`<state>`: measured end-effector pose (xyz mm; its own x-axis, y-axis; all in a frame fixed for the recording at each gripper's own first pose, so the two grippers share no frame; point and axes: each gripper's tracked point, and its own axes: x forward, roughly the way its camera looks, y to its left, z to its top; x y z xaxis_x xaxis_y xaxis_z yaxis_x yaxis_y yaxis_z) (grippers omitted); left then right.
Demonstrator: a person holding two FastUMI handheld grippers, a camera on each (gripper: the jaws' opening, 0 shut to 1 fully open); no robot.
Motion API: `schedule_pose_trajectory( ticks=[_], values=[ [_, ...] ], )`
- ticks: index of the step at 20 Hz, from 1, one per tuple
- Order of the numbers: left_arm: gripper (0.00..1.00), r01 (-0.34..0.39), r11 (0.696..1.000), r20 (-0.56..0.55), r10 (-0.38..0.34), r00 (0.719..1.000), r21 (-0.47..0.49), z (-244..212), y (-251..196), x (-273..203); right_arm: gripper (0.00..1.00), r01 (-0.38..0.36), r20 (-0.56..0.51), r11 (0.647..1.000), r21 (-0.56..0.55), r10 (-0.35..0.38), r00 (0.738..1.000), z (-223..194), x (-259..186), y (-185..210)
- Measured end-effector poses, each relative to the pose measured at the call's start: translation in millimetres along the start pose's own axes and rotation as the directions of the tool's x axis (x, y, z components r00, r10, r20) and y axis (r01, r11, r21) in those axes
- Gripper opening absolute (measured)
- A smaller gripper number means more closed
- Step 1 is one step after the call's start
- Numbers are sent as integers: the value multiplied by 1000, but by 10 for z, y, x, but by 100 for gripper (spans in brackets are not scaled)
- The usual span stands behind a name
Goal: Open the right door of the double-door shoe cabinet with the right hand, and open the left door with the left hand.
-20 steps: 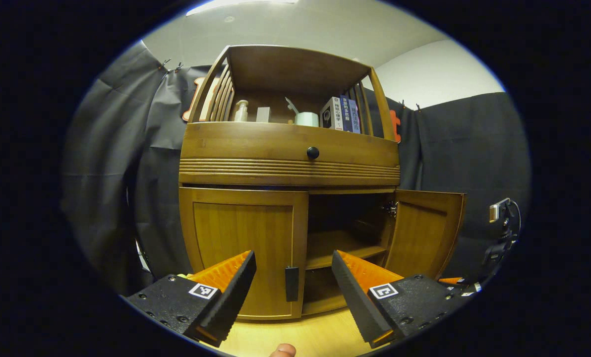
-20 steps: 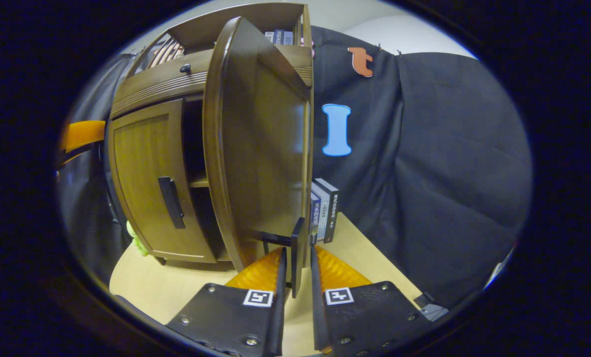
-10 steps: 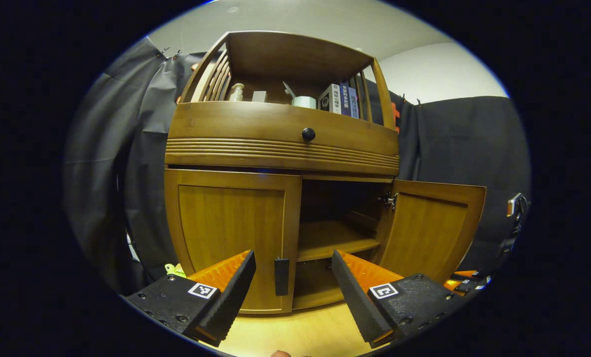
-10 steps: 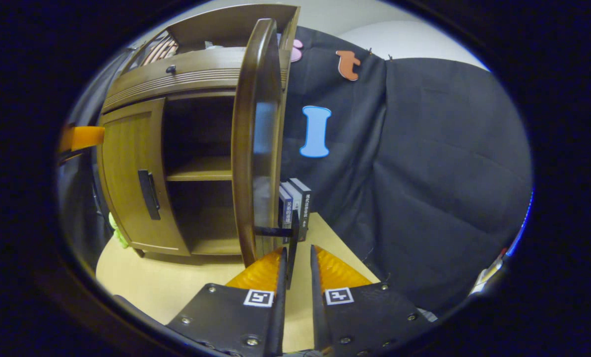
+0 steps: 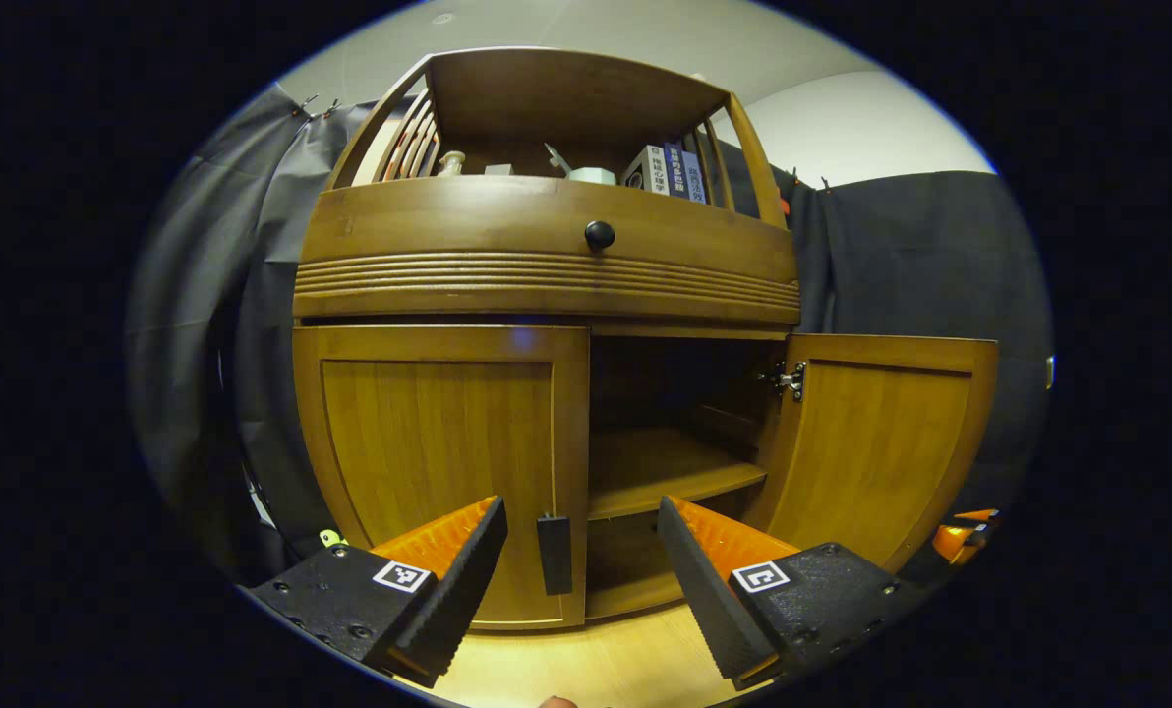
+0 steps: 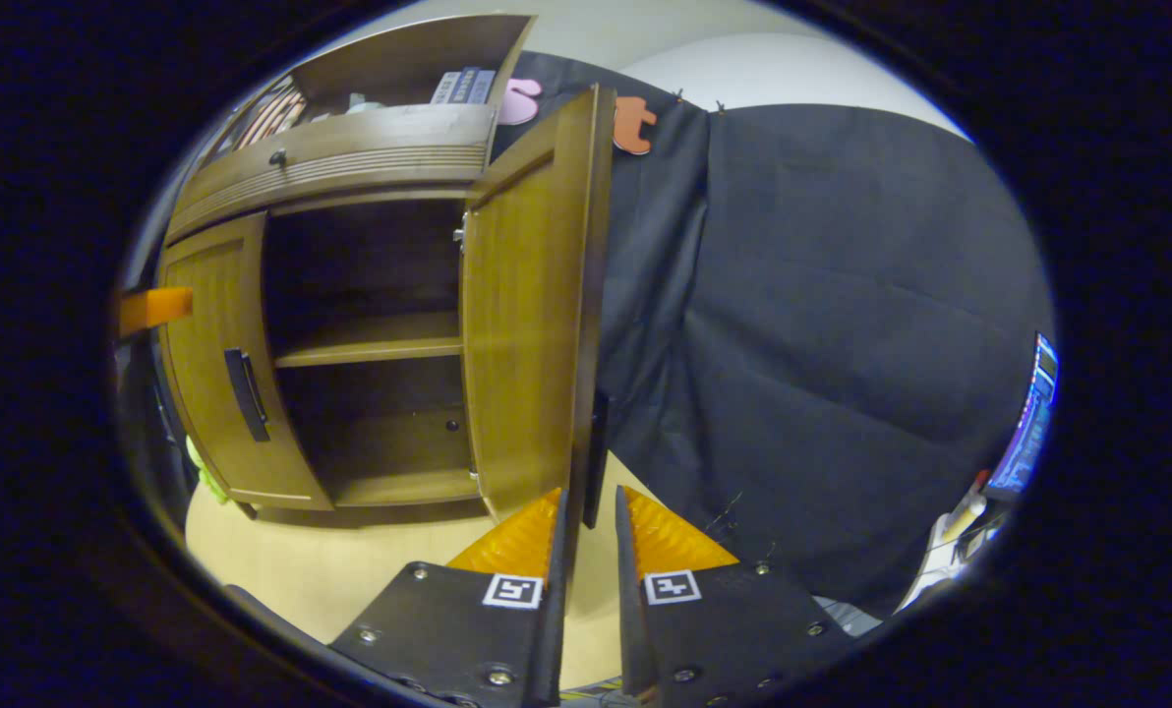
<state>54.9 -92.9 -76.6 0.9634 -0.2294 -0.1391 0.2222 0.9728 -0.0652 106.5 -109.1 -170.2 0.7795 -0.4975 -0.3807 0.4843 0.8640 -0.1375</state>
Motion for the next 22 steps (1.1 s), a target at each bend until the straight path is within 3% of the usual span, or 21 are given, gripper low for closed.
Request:
schedule_pose_trajectory(
  ticks=[3, 4, 8, 15, 18, 19, 22],
  values=[
    [92, -17, 1000, -26, 17, 1000, -9, -106, 43, 185, 24, 20, 14, 1000, 4, -20, 1000, 53, -22, -92],
    [96, -20, 1000, -30, 20, 999, -9, -129, 61, 248, 24, 23, 15, 1000, 7, -23, 1000, 59, -40, -112],
    [95, -45, 999, -57, 45, 997, 6, -323, 118, 549, 24, 50, 32, 999, 16, -51, 998, 127, -107, -261],
    [83, -120, 993, -147, 121, 982, 21, -810, 301, 1028, 24, 134, 31, 991, 24, -135, 990, 119, -189, -631],
    [72, -134, 991, -194, 132, 972, 4, -994, 329, 1140, 24, 159, 28, 987, 29, -160, 987, 126, -203, -747],
    [73, -139, 990, -202, 136, 970, 0, -1037, 319, 1164, 24, 164, 29, 986, 31, -164, 986, 124, -195, -775],
    [41, -175, 985, -201, 172, 964, 3, -1061, 438, 1178, 24, 158, 30, 987, 40, -159, 987, 146, -151, -768]
  ],
)
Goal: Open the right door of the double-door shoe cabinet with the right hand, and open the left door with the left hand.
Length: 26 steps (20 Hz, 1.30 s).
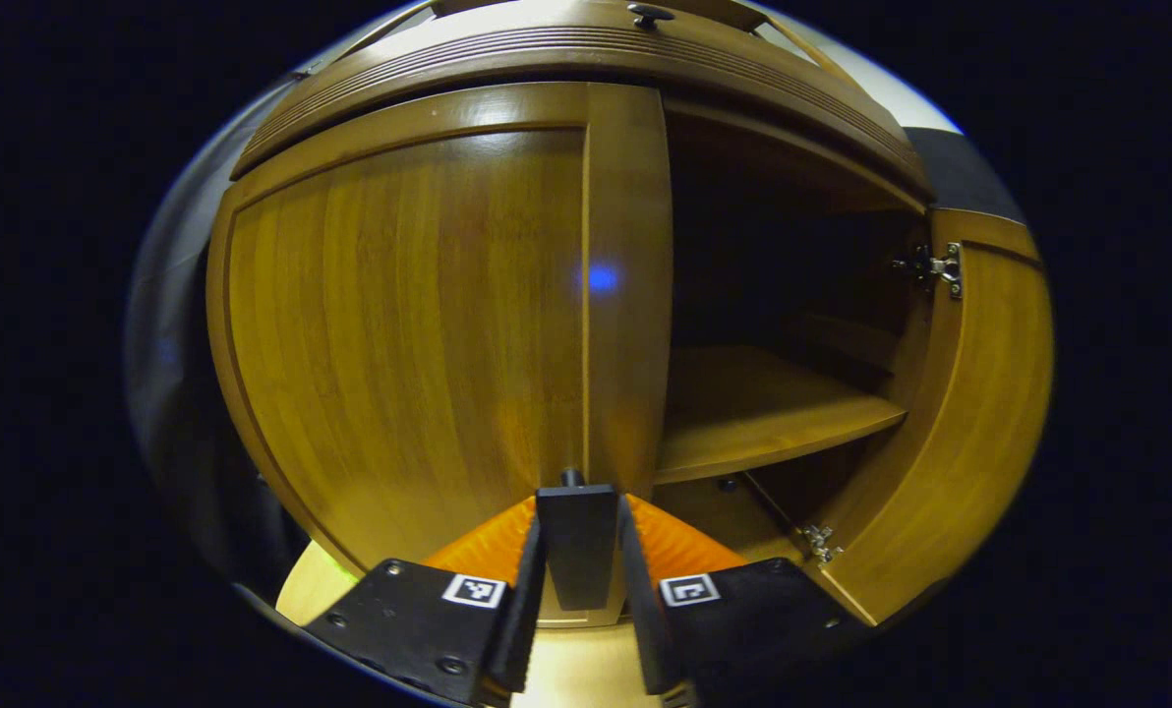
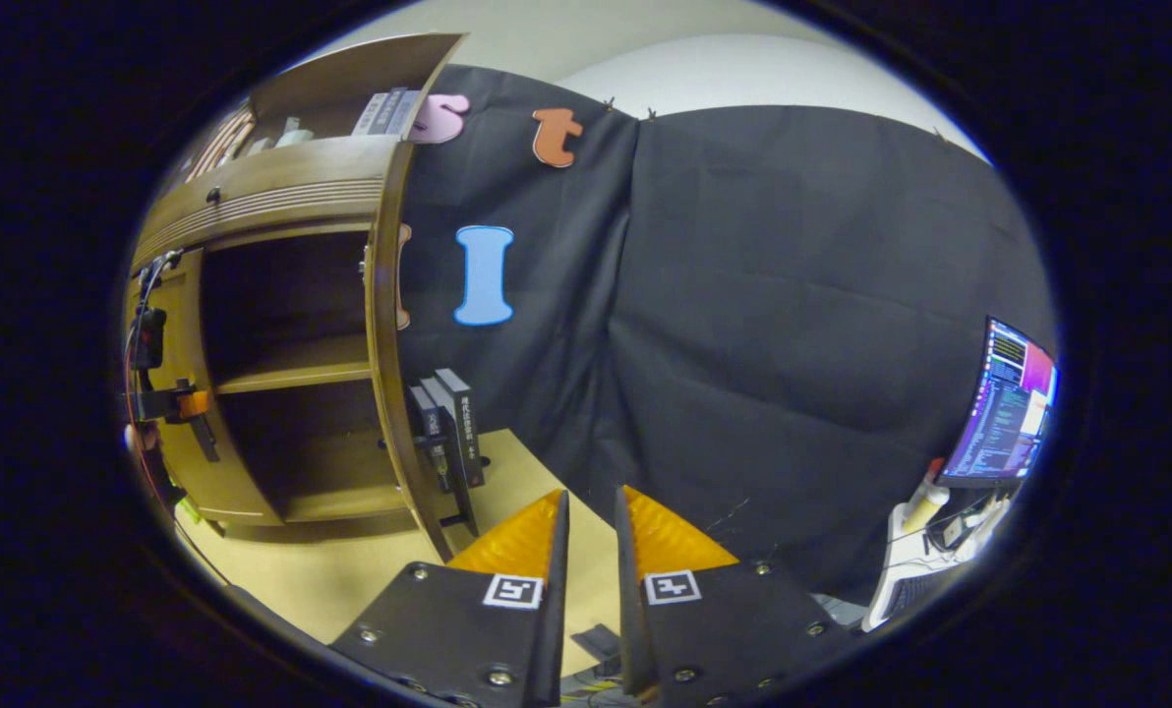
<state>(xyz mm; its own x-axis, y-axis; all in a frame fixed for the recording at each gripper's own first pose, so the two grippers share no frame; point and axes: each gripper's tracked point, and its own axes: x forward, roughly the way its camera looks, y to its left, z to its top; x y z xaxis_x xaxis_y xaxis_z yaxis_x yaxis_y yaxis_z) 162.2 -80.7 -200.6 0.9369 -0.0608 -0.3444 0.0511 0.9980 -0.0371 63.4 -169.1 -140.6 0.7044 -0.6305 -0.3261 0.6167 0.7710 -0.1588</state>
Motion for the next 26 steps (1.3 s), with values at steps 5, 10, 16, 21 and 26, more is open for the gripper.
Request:
schedule_pose_trajectory(
  ticks=[5, 10, 16, 21, 26],
  values=[
    [34, 8, 1000, 9, -8, 1000, 1, -11, -16, -35, 24, -40, -5, 999, -4, 40, 999, 2, 86, 159],
    [32, 2, 1000, 15, -2, 1000, 0, -51, 2, -236, 24, -82, 0, 997, -10, 82, 997, 64, 130, 284],
    [31, -1, 1000, 12, 1, 1000, -14, -134, 72, -554, 24, -133, 4, 991, -22, 133, 991, 99, 153, 362],
    [30, -19, 999, 5, 19, 1000, -34, -210, 186, -876, 24, -163, 11, 986, -37, 164, 986, 131, 138, 413],
    [30, -45, 998, 5, 45, 999, -41, -270, 302, -1138, 24, -188, 12, 982, -31, 189, 982, 143, 157, 481]
  ],
)
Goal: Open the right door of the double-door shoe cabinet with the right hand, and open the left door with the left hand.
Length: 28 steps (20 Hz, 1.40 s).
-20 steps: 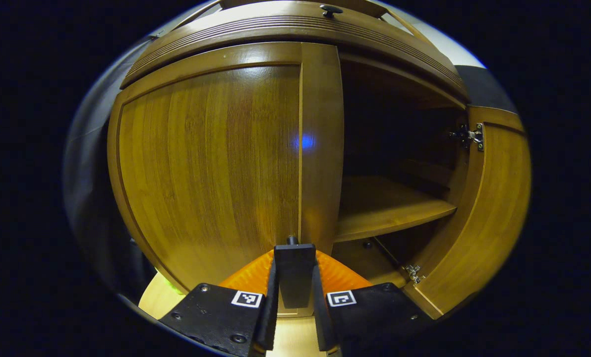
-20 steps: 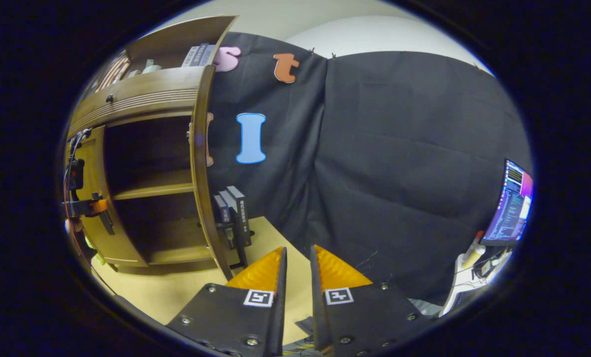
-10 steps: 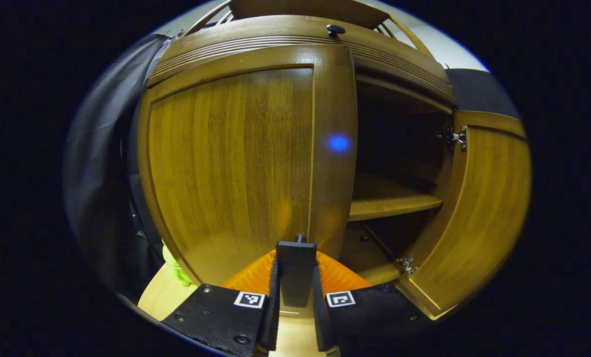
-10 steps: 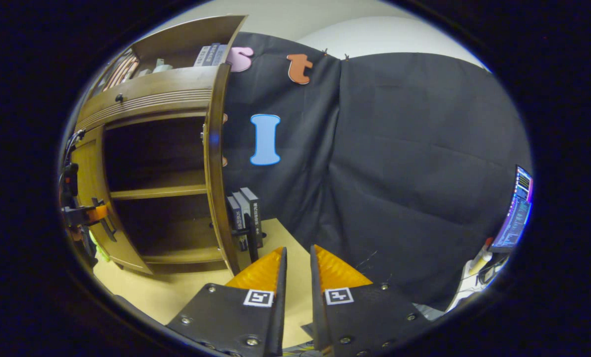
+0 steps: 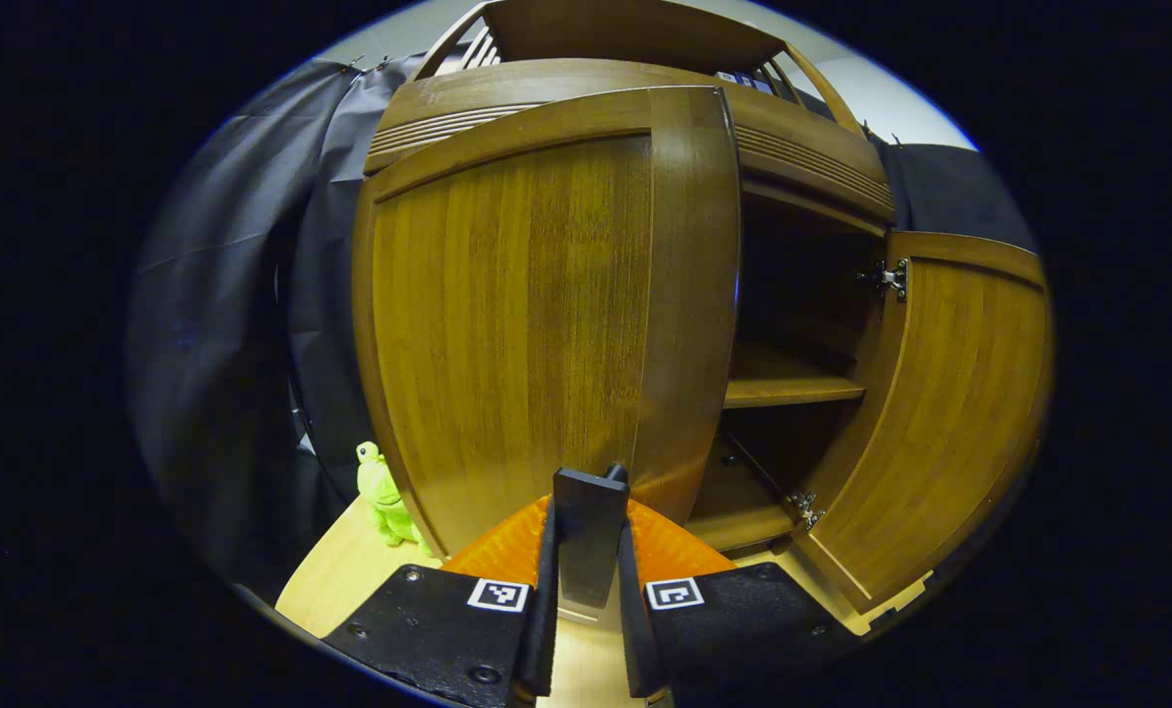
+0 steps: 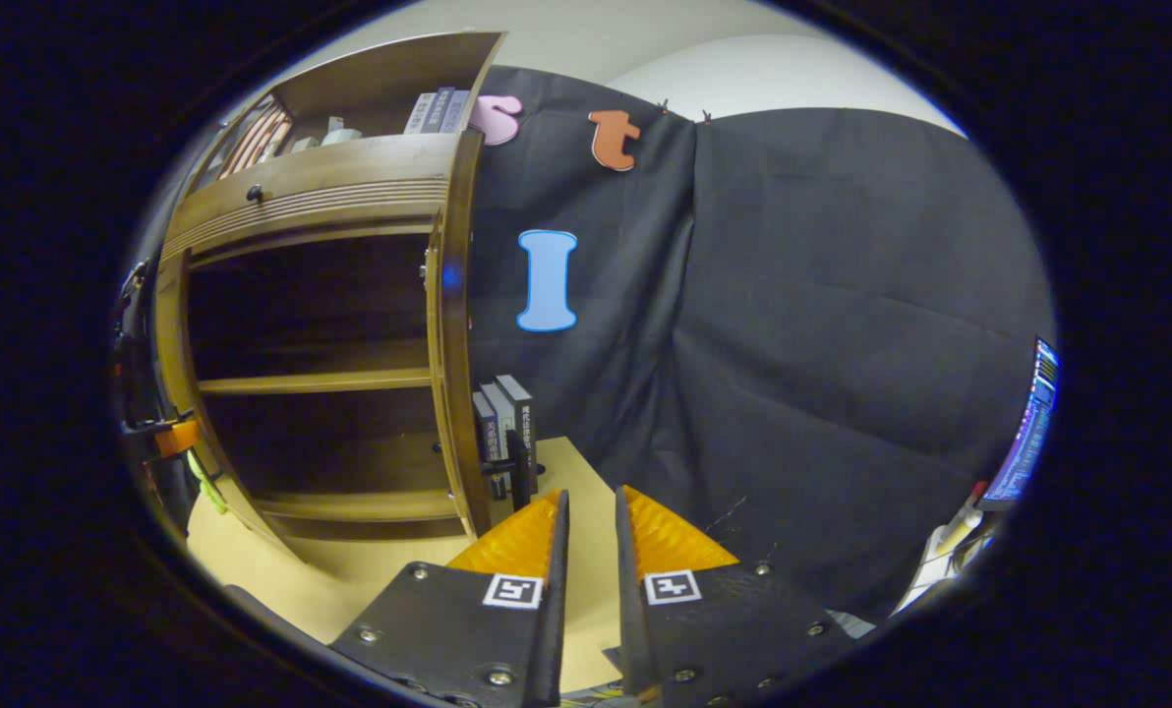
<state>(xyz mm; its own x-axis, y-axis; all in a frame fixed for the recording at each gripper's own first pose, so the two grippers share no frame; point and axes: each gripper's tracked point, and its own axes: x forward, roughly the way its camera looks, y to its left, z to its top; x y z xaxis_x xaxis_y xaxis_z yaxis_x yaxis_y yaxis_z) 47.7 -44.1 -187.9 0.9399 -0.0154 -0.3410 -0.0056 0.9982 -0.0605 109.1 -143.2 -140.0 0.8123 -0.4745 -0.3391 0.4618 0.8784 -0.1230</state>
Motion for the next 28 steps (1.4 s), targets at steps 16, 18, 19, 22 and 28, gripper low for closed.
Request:
schedule_pose_trajectory(
  ticks=[16, 18, 19, 22, 28],
  values=[
    [22, -65, 998, -3, 65, 998, -18, -121, 476, -591, 24, -35, -22, 999, -8, 35, 999, -52, 132, 146],
    [23, -82, 996, -7, 82, 997, -27, -143, 565, -664, 24, -43, -26, 999, -8, 43, 999, -66, 139, 183],
    [22, -91, 995, -9, 91, 996, -31, -157, 628, -697, 24, -47, -28, 999, -8, 47, 998, -75, 142, 208],
    [19, -120, 992, -7, 120, 993, -32, -170, 811, -822, 24, -62, -38, 998, -11, 61, 997, -118, 153, 277],
    [4, -205, 977, -6, 205, 979, -49, -203, 1281, -1030, 24, -62, -46, 998, -7, 61, 997, -153, 149, 285]
  ],
)
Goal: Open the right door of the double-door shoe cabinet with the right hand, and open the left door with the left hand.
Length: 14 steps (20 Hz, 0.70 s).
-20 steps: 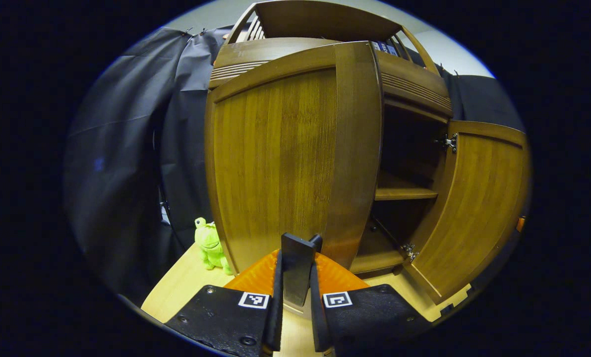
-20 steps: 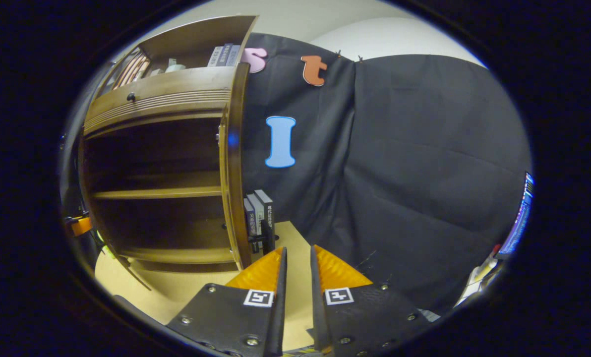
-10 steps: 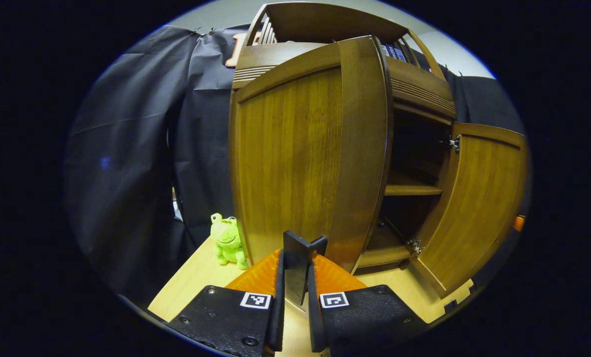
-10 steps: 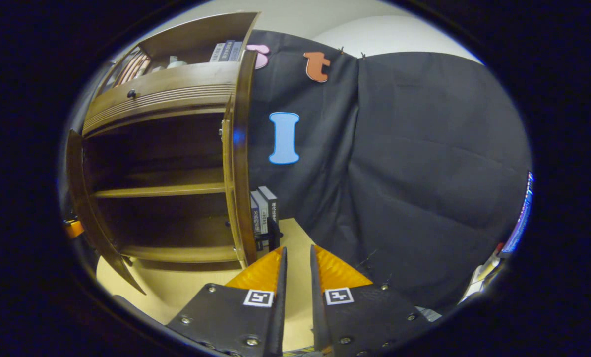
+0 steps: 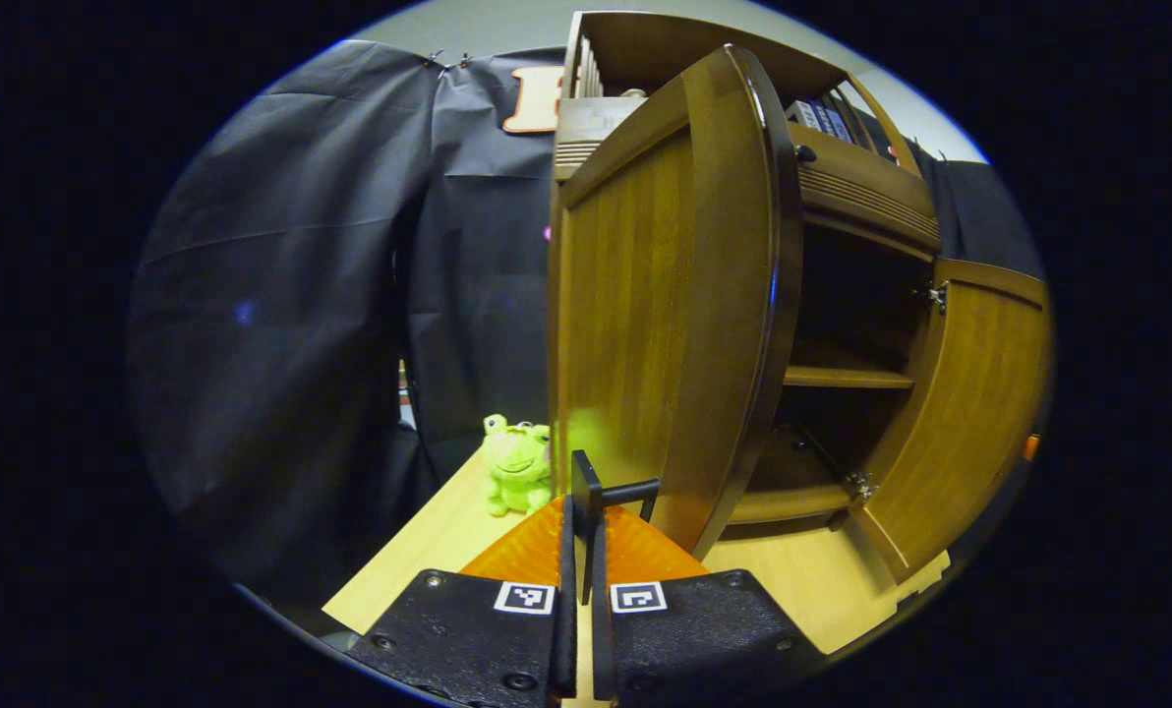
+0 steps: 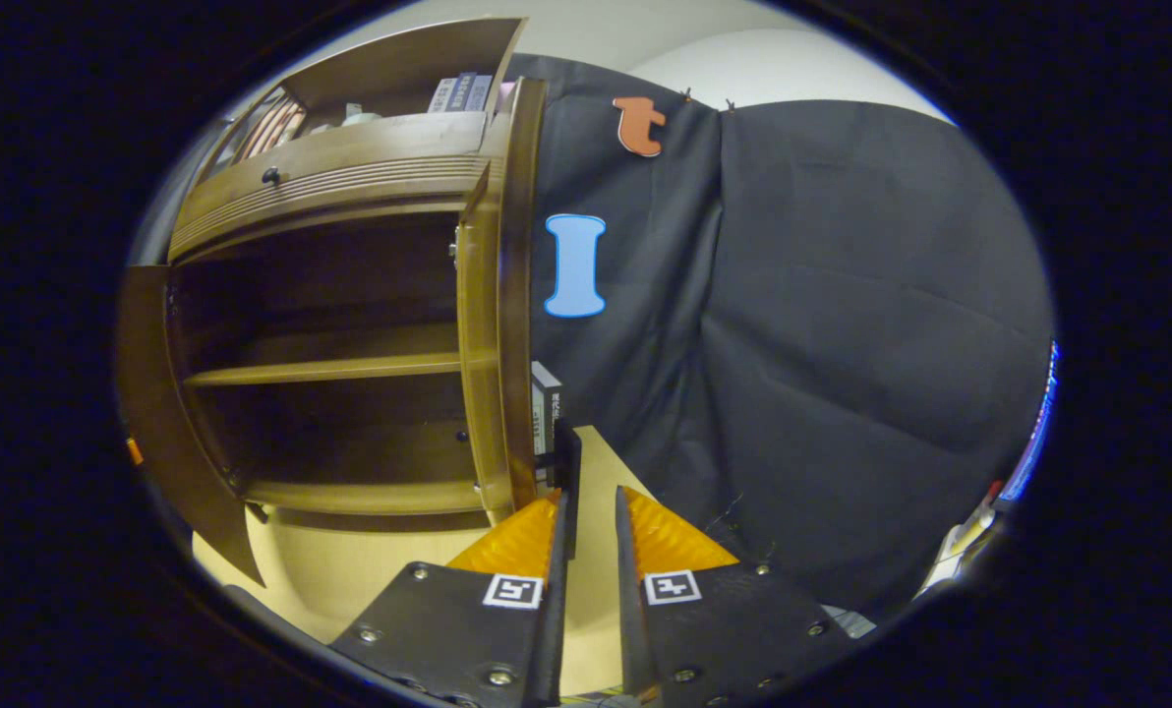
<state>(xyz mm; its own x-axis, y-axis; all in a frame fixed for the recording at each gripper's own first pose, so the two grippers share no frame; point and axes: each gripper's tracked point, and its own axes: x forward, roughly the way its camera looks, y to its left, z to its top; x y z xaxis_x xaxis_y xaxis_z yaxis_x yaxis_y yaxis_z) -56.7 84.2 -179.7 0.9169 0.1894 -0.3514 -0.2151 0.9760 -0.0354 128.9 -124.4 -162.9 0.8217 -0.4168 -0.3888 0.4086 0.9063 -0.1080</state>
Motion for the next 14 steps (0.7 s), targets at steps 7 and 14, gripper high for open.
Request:
schedule_pose_trajectory(
  ticks=[7, 14],
  values=[
    [1, -7, 1000, 13, 7, 1000, 4, 22, 317, -25, 24, -6, -10, 1000, -7, 6, 1000, -38, -37, 30],
    [1, 73, 997, 8, -73, 997, -16, 18, 593, -11, 24, -10, -5, 1000, -9, 10, 1000, -37, -99, 41]
  ],
)
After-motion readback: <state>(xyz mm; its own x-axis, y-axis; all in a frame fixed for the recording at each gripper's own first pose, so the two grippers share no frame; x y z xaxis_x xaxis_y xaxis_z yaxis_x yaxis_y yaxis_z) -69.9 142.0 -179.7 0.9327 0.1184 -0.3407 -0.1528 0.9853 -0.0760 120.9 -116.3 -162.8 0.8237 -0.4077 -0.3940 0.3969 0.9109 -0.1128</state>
